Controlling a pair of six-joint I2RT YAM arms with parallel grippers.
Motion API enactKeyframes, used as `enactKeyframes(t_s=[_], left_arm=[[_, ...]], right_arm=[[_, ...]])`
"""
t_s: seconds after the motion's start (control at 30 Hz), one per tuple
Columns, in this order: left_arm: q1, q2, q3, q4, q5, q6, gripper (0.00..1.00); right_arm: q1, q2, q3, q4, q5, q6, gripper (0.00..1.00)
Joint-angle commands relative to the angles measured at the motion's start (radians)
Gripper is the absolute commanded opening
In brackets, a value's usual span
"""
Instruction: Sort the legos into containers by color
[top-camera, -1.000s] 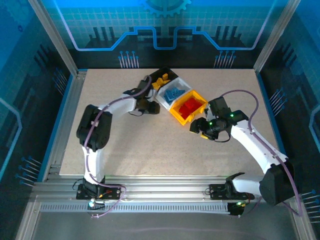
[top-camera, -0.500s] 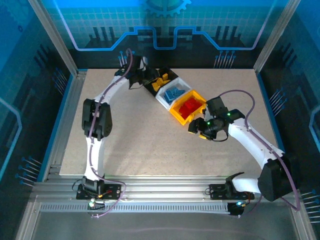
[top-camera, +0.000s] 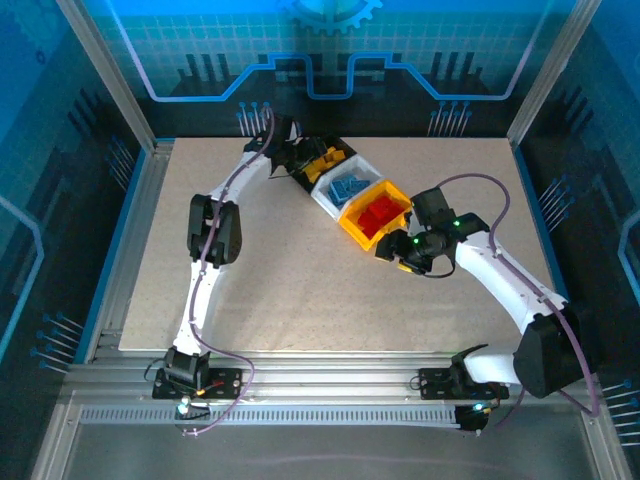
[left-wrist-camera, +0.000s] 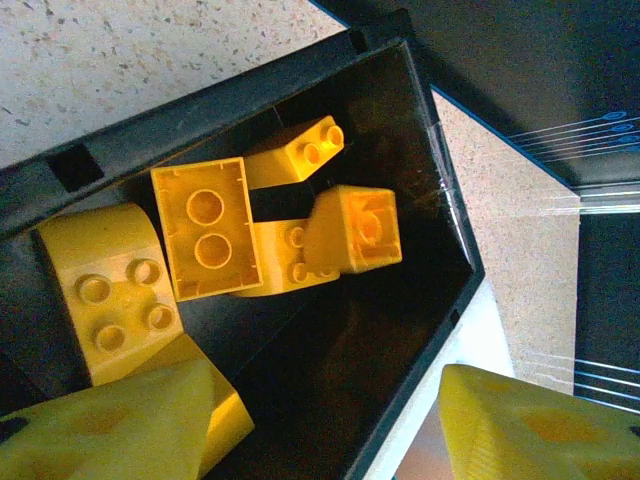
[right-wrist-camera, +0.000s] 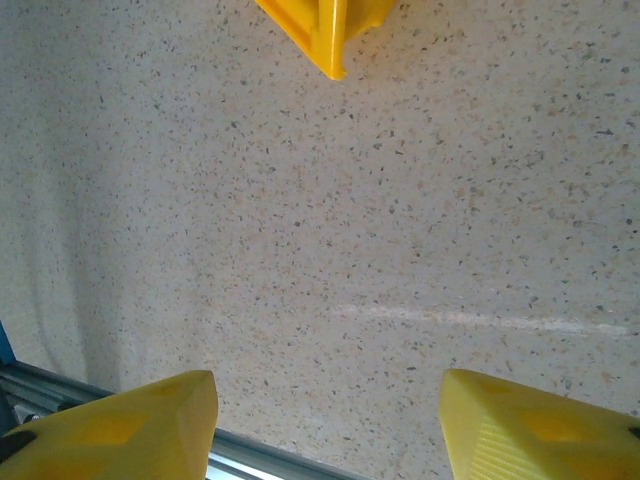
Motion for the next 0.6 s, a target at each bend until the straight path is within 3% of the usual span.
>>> enactKeyframes(t_s=[0.0, 0.1, 0.13, 0.17, 0.3, 0.57], left_arm=[[-0.001, -0.048, 0.029, -0.017, 0.002, 0.04, 0.65], [0.002, -0.107, 0.002, -0.027, -0.005, 0.089, 0.74], [0.002, -0.128, -0.009, -0.029, -0.007, 0.106, 0.82], [0.002, -0.158, -0.024, -0.031, -0.01, 0.13, 0.98], [0.002, -0.312, -0.141, -0.033, -0.028, 0.245, 0.99], [0.005, -0.762, -0.599, -0.012, -0.094, 0.43, 0.99]], right_arm=[[0.009, 0.011, 0.022, -0.016, 0.009, -0.002, 0.62], [0.009, 0.024, 0.033, -0.011, 0.001, -0.005, 0.62], [0.009, 0.028, 0.042, -0.013, 0.0, -0.007, 0.62], [0.009, 0.033, 0.055, -0.017, 0.001, -0.014, 0.62], [0.006, 0.035, 0.111, -0.037, 0.032, -0.049, 0.62], [-0.039, -0.039, 0.131, 0.014, 0.157, -0.144, 0.63]])
